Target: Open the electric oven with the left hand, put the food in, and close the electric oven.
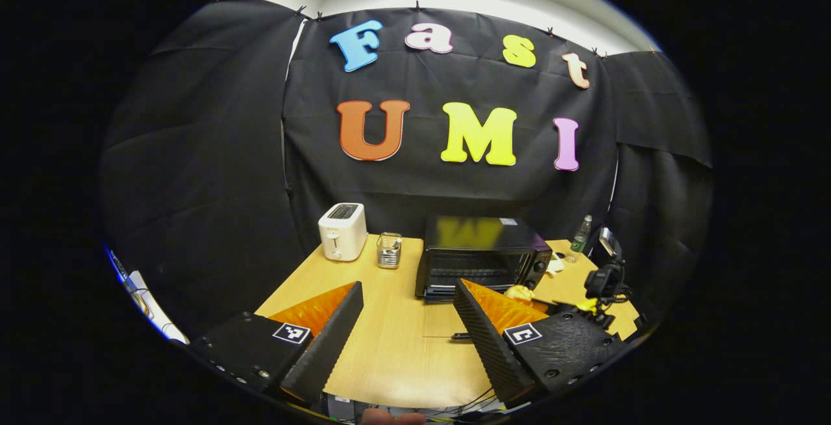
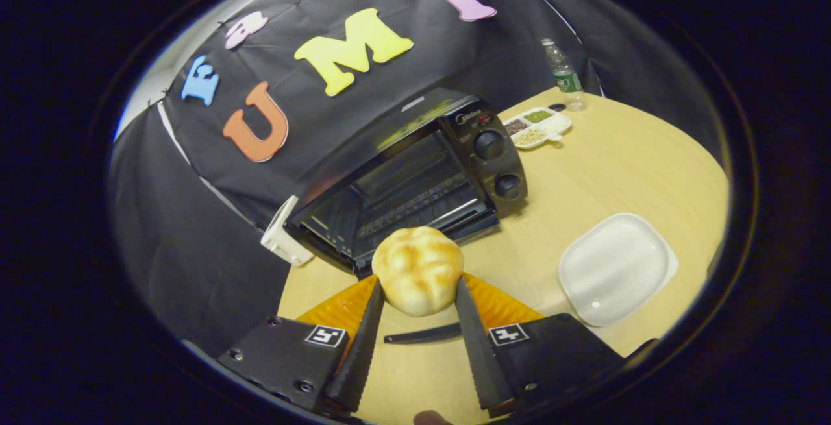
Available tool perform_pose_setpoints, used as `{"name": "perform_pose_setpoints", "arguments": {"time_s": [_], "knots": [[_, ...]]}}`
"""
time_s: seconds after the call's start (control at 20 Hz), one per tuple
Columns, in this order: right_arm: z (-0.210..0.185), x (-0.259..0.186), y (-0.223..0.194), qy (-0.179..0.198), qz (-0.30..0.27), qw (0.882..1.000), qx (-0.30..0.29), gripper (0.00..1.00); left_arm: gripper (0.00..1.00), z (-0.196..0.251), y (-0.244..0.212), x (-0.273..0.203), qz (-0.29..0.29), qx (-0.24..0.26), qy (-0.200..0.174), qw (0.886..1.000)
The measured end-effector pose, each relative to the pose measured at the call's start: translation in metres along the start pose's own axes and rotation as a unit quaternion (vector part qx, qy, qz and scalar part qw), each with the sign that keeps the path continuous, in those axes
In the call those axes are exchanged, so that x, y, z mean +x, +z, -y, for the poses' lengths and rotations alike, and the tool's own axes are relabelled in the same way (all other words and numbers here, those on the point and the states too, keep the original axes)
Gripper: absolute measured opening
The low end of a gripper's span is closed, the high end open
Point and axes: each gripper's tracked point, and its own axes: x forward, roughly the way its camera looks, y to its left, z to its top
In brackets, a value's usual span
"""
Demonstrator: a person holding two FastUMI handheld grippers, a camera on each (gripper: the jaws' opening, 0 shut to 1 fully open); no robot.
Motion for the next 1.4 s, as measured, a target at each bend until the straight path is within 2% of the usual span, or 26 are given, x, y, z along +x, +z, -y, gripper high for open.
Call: {"name": "perform_pose_setpoints", "arguments": {"time_s": [0.3, 0.7, 1.05, 1.25, 1.4], "knots": [[-0.019, 0.073, 0.02, -0.017, 0.035, 0.999, 0.029, 0.65, 0.93, -0.038, -0.016, -0.012, -0.022, -0.004, 0.03, 0.999], [-0.011, 0.136, 0.037, -0.057, 0.071, 0.995, 0.049, 0.65, 0.93, -0.061, -0.032, -0.021, -0.052, -0.004, 0.047, 0.998], [-0.018, 0.162, 0.035, -0.066, 0.085, 0.994, 0.028, 0.67, 0.93, -0.057, -0.03, -0.021, -0.056, 0.014, 0.042, 0.997], [-0.027, 0.157, 0.034, -0.059, 0.09, 0.994, 0.015, 0.81, 0.93, -0.053, -0.03, -0.025, -0.055, 0.01, 0.041, 0.998], [-0.038, 0.143, 0.03, -0.046, 0.09, 0.995, 0.019, 0.86, 0.93, -0.052, -0.03, -0.028, -0.054, 0.001, 0.044, 0.998]]}}
